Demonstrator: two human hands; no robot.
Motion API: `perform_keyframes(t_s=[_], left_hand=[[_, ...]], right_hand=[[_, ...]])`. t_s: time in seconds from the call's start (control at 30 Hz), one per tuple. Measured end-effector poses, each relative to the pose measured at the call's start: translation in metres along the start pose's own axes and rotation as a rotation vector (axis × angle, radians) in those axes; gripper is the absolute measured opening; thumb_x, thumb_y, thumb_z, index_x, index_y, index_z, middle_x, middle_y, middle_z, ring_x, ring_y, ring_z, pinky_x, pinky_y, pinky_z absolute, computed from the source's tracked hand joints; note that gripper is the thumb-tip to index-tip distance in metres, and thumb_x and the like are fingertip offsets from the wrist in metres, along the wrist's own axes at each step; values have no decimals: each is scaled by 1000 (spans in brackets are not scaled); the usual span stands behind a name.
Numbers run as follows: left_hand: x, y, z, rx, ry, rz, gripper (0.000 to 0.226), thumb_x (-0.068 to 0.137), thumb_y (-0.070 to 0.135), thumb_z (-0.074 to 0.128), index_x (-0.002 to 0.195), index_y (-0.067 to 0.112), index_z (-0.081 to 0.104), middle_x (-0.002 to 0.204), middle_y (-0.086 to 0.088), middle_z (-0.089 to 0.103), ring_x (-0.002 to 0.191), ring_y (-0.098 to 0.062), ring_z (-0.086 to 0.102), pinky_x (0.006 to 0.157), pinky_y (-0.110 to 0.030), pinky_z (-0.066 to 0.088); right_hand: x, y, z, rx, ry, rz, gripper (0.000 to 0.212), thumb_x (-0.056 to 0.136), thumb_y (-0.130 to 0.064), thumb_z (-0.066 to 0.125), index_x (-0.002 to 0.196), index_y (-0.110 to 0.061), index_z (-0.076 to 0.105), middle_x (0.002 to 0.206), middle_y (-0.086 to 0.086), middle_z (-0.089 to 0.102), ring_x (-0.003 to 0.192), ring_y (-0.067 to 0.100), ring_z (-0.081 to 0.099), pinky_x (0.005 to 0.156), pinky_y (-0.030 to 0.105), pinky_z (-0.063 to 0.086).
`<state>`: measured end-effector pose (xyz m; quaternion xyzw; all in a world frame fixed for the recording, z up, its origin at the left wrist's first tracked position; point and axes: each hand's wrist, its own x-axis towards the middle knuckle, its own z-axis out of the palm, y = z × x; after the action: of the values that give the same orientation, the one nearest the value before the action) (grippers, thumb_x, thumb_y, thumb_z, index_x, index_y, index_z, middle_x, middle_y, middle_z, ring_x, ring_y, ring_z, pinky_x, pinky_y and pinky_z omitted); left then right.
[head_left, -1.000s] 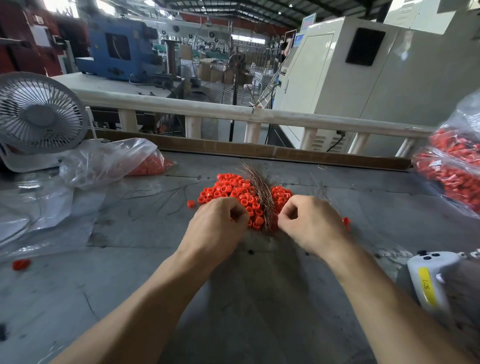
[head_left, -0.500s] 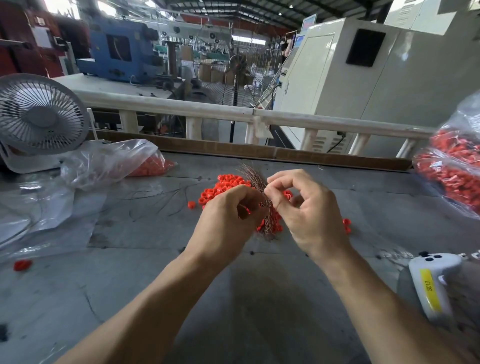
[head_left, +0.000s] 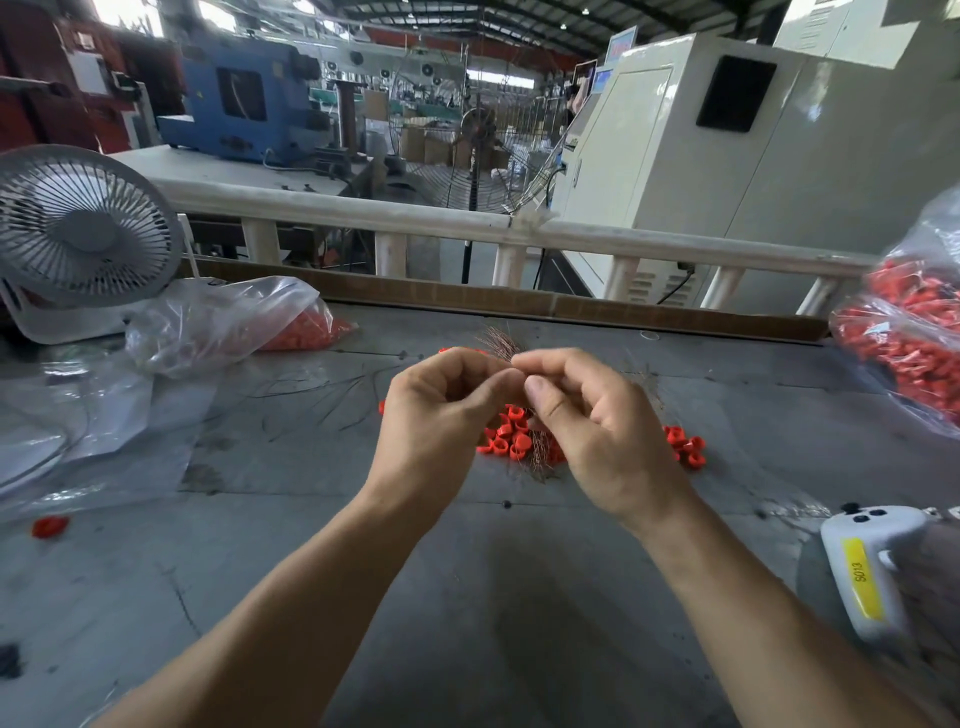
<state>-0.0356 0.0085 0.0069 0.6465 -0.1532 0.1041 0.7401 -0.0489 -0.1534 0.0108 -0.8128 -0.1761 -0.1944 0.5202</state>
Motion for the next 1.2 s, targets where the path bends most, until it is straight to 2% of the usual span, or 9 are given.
perform_keyframes(t_s=[0.13,0.33,0.53,0.67,0.77,0.87,0.93,1.03,1.2], left_hand=[[1,2,-2,-89,27,-71,10,91,11,75,81,10,73,61,1,64,53,-8,54,51,-20,46],[1,2,-3,-113,89,-94,13,94,12,72,81,10,72,71,-8,66,57,-13,52,53,-23,45],[0,2,2,-427,125,-257,10,95,10,68,86,7,68,68,-8,55,54,-12,50,52,-25,47],[8,-1,-7,-495,242,-294,10,97,14,66,87,11,64,71,-3,61,53,-10,49,48,-23,44],[18,-12,-27,0,310,-195,16,95,20,70,79,16,68,67,0,64,53,-9,51,52,-27,44],[17,-21,-34,600,196,-167,15,90,29,72,76,25,71,68,10,69,61,-7,60,58,-24,43],[13,-27,-31,838,104,-145,11,88,27,71,77,29,70,74,12,68,73,-11,63,66,-28,45],[8,-32,-28,1013,33,-66,2,88,29,73,88,29,70,83,13,63,84,-14,61,72,-30,45],[9,-36,-24,1112,12,12,19,86,45,76,96,30,69,99,10,62,94,-18,60,84,-37,47]], right_hand=[[-2,-2,0,-174,53,-80,9,101,-27,66,97,-28,74,74,-5,69,66,10,64,60,31,53],[-1,-9,-2,-271,71,-119,8,98,-20,70,93,-24,75,68,-9,67,65,13,64,58,24,50],[-2,-15,5,-281,20,-138,10,99,-22,69,90,-22,75,62,-6,61,57,10,55,52,17,38],[-3,-10,4,-318,39,-119,12,97,-19,69,87,-22,74,64,-6,64,61,11,59,56,18,43],[0,-3,-1,-239,131,-59,11,99,-20,67,91,-22,74,65,-8,66,61,8,59,59,20,45],[2,0,-3,-158,223,-36,10,99,-25,64,96,-25,73,68,-7,66,59,9,59,58,28,50],[2,-1,-3,-136,256,-39,9,97,-27,62,99,-27,71,70,-5,67,59,11,59,59,30,52],[2,-2,-3,-121,272,-45,6,97,-23,64,99,-27,68,67,1,65,58,17,58,59,34,51],[3,-1,-4,-122,282,-50,8,97,-19,68,92,-25,69,61,-9,61,54,4,53,55,19,45]])
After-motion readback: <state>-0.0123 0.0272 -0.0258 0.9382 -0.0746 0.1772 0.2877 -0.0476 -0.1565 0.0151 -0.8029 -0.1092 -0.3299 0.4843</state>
